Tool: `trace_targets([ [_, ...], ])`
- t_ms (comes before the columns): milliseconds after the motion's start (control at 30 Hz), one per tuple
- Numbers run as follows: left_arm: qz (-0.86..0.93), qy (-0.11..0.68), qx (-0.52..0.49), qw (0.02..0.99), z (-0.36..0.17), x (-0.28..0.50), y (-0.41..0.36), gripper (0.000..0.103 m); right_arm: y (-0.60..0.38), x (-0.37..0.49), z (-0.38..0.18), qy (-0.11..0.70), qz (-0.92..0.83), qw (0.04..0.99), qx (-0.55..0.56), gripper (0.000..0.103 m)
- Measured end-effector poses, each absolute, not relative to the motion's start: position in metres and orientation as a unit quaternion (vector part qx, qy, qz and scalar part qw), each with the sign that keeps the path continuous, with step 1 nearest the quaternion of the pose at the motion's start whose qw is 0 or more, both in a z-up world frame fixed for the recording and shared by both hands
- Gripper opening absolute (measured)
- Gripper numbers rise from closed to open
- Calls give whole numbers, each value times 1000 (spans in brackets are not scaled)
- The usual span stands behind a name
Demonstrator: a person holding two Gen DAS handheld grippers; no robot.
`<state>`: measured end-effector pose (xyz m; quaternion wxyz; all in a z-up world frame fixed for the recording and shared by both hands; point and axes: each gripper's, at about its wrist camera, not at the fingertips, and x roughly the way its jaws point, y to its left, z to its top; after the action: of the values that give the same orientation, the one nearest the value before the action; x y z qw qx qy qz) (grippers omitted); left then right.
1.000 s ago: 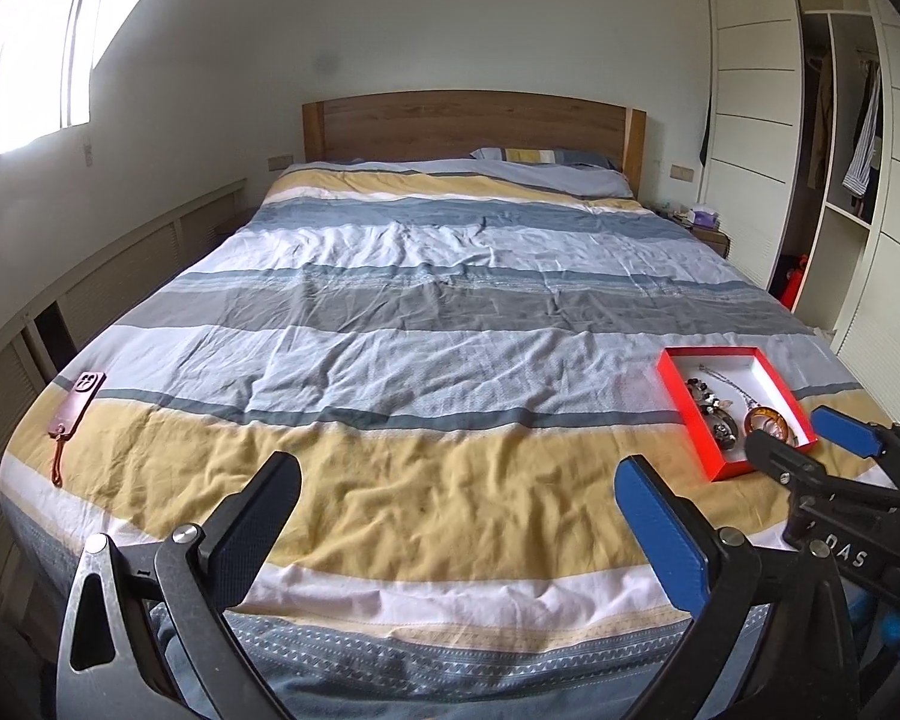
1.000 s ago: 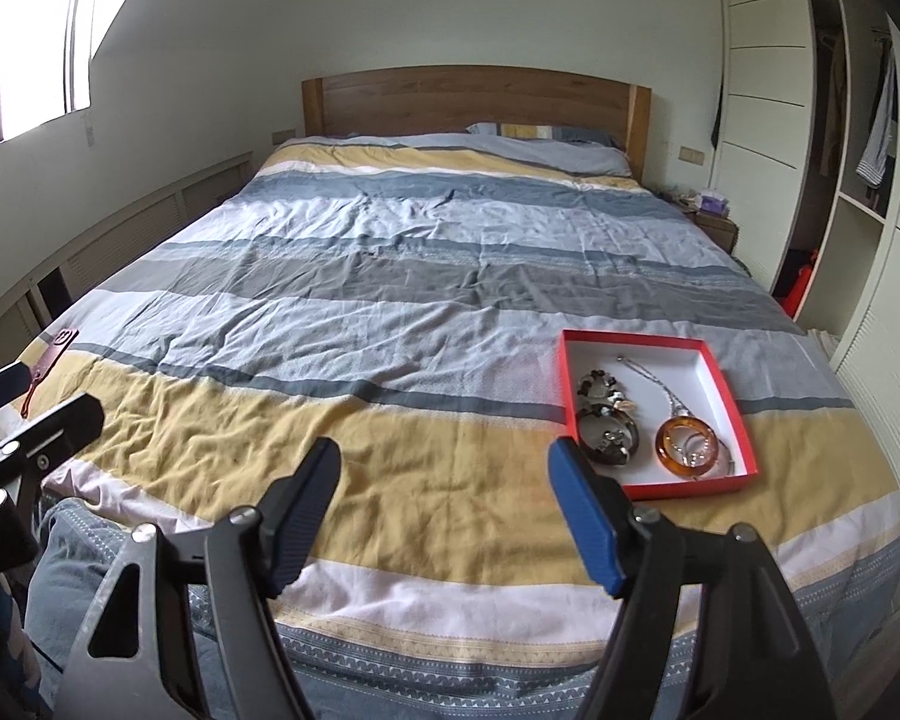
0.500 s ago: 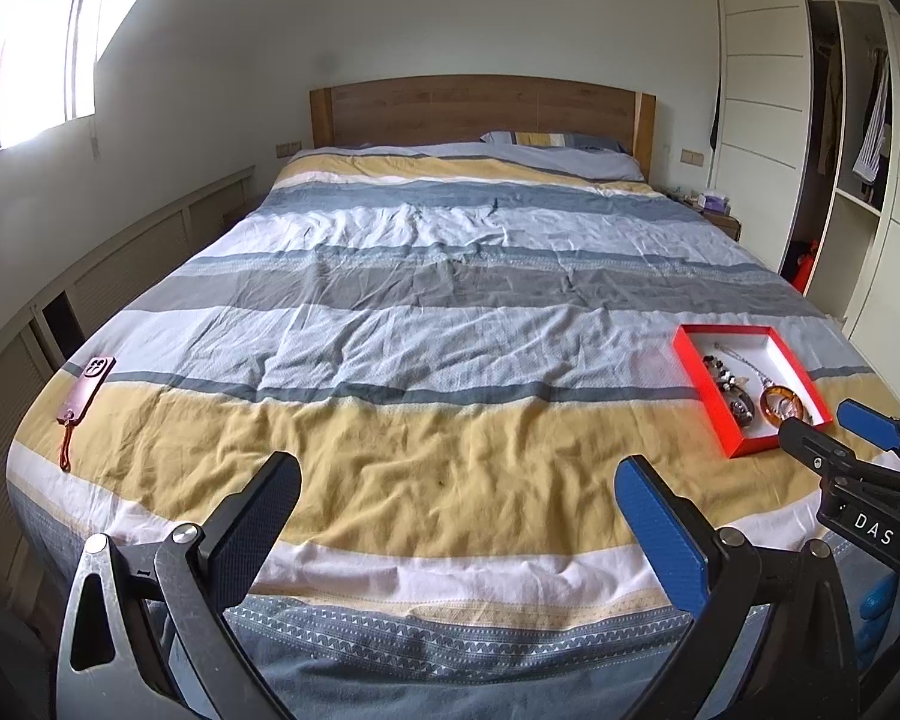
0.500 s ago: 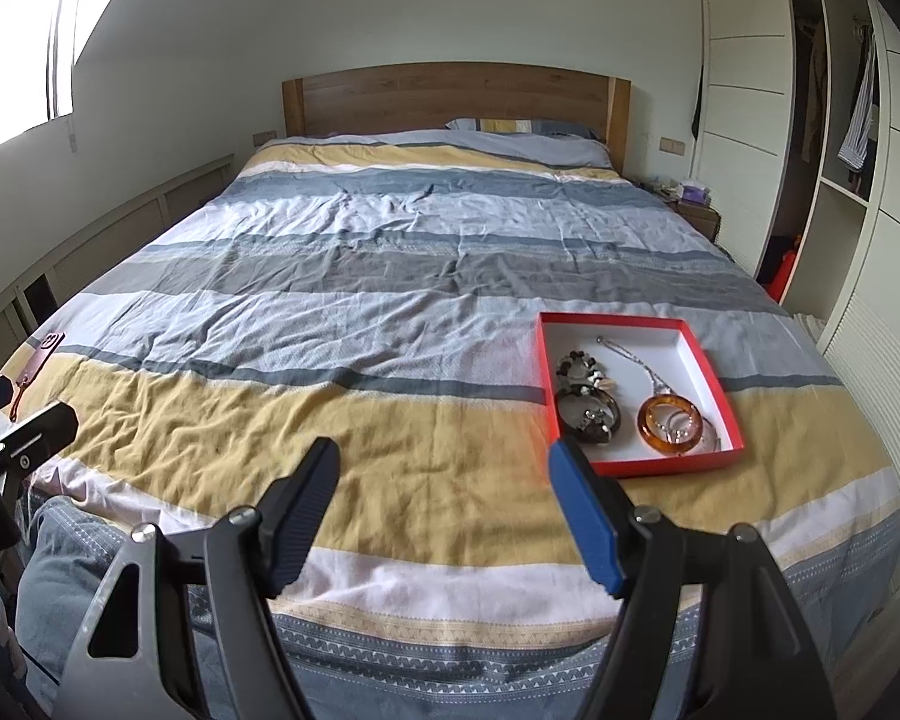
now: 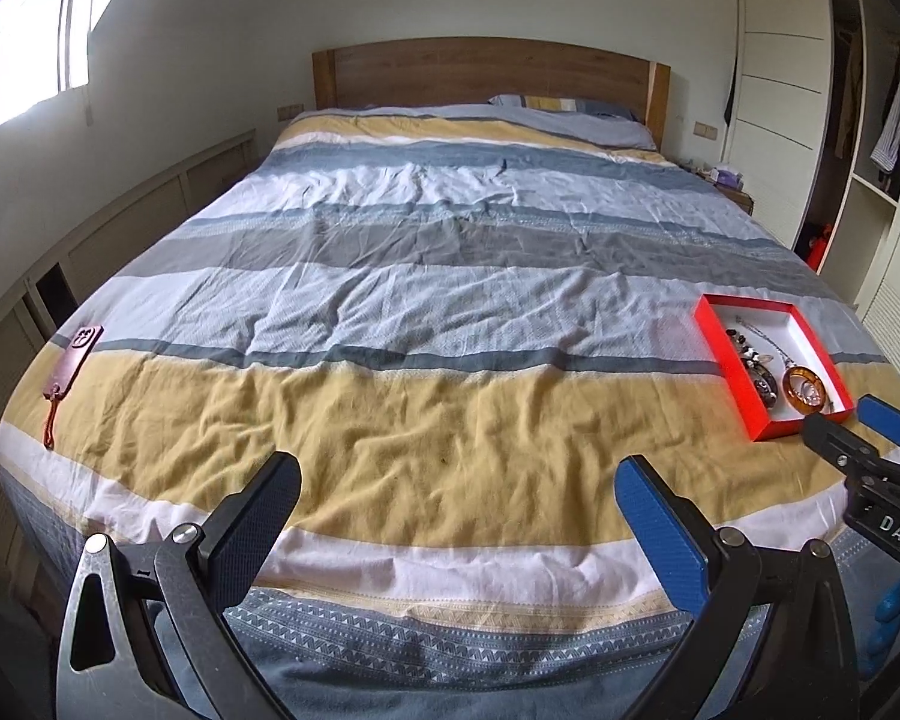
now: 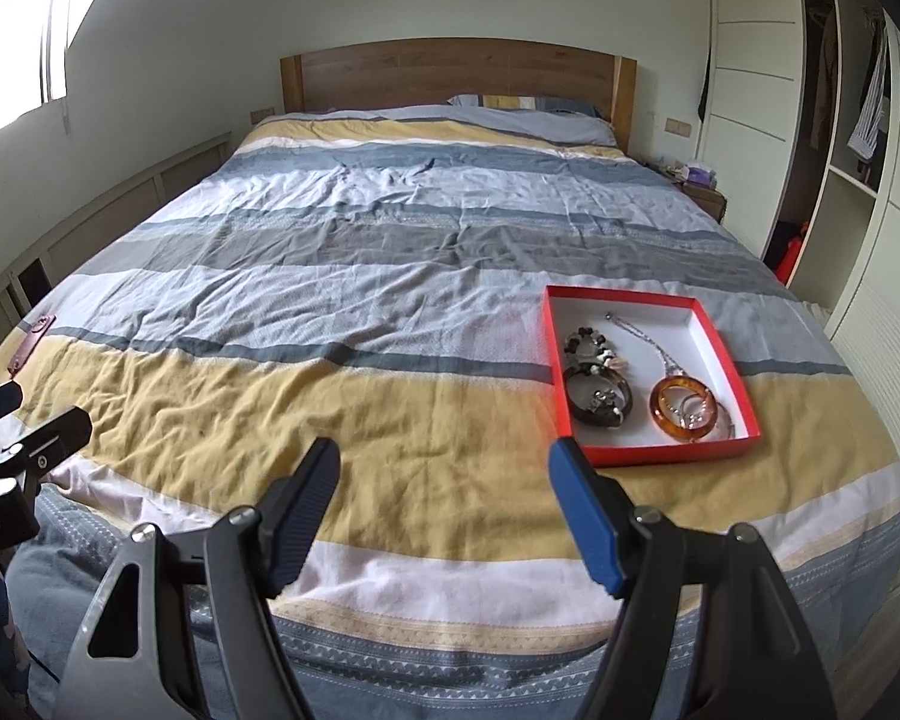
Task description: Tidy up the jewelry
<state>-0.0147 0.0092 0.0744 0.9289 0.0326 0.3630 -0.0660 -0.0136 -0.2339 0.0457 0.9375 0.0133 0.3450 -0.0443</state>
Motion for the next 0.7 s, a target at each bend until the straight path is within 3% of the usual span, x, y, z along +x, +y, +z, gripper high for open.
trace_targets([
  [700,-68,372,61,924,63,4,-11,102,-264,4,45,349,-85,933,28,71],
])
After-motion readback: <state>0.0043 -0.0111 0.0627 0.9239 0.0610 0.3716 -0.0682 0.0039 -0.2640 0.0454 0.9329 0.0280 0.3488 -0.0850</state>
